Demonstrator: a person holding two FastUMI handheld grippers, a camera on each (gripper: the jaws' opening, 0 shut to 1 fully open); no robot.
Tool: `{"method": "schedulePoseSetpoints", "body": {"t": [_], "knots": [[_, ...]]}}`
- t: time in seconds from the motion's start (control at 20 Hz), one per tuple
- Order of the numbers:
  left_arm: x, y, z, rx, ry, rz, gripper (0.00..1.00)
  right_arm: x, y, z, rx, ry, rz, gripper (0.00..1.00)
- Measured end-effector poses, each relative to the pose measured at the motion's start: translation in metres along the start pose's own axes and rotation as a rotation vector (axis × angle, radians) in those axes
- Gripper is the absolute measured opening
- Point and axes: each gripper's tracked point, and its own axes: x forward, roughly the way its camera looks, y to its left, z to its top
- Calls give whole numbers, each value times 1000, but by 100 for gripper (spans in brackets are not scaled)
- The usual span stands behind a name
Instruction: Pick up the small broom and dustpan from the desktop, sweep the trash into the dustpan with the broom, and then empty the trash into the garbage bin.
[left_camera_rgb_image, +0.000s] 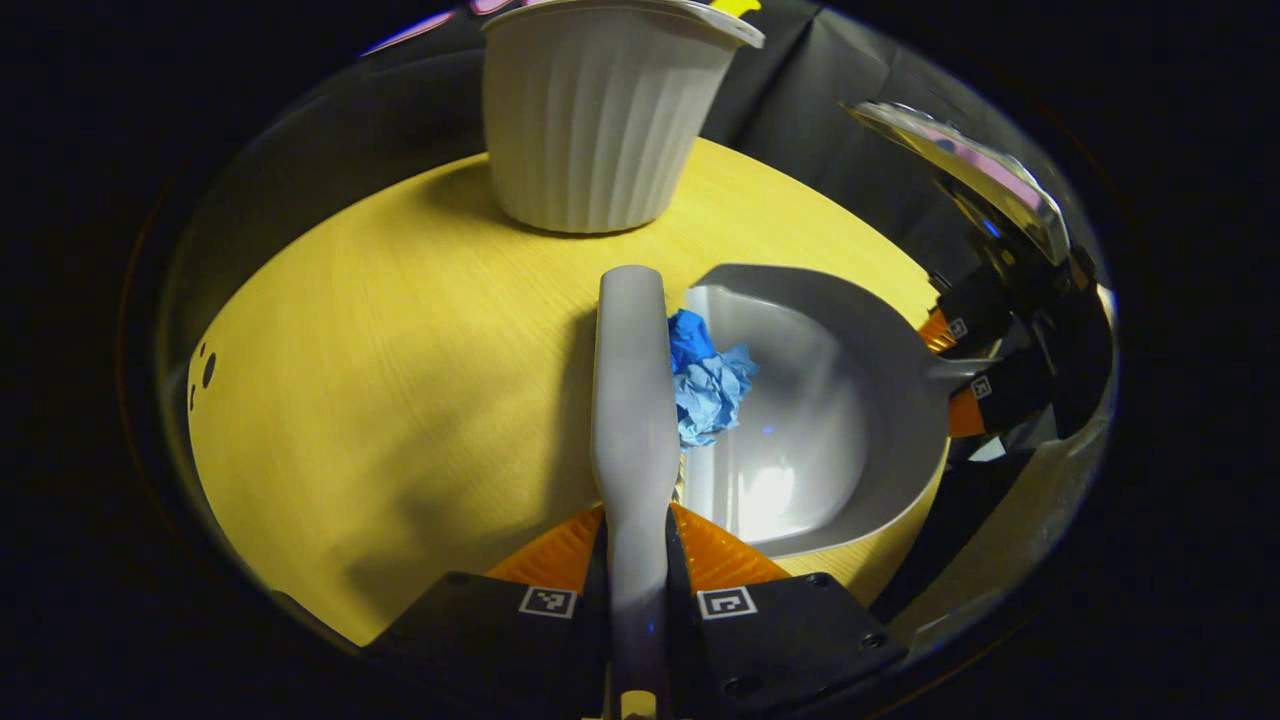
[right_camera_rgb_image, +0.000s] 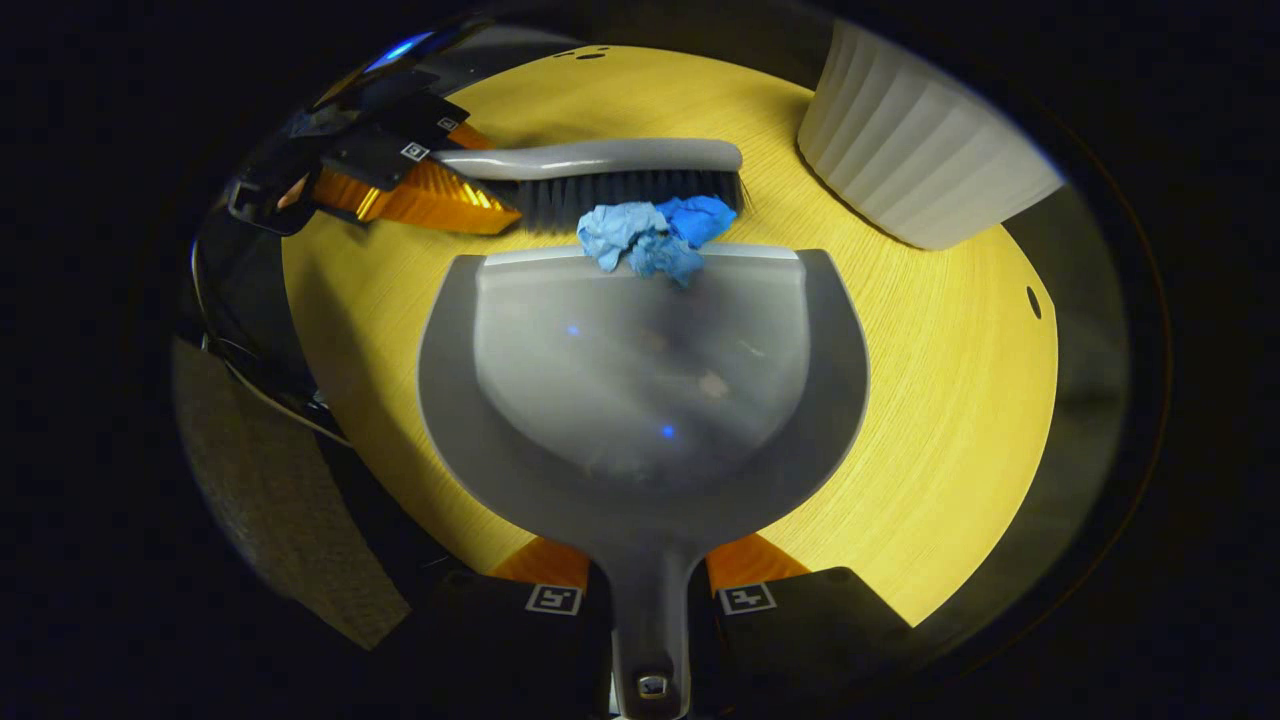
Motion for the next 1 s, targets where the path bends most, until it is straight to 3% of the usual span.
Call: {"method": "schedulePoseSetpoints", "body": {"t": [0.15, 0.45, 0.55, 0.65, 1.0], "knots": [[-5, -14, 3, -3, -22, -58, 29, 3, 1, -2, 14, -20, 5, 35], [-26, 33, 8, -39, -94, 121, 29, -12, 7, -14, 151, -70, -3, 35], [-36, 51, 0, -55, -101, 147, 27, -30, 4, -19, 199, -85, -10, 35], [-45, 57, -6, -83, -104, 160, 32, -53, -5, -25, 248, -102, -26, 35], [-42, 59, -4, -132, -136, 166, 32, -161, -63, -26, 411, -127, -145, 35]]}}
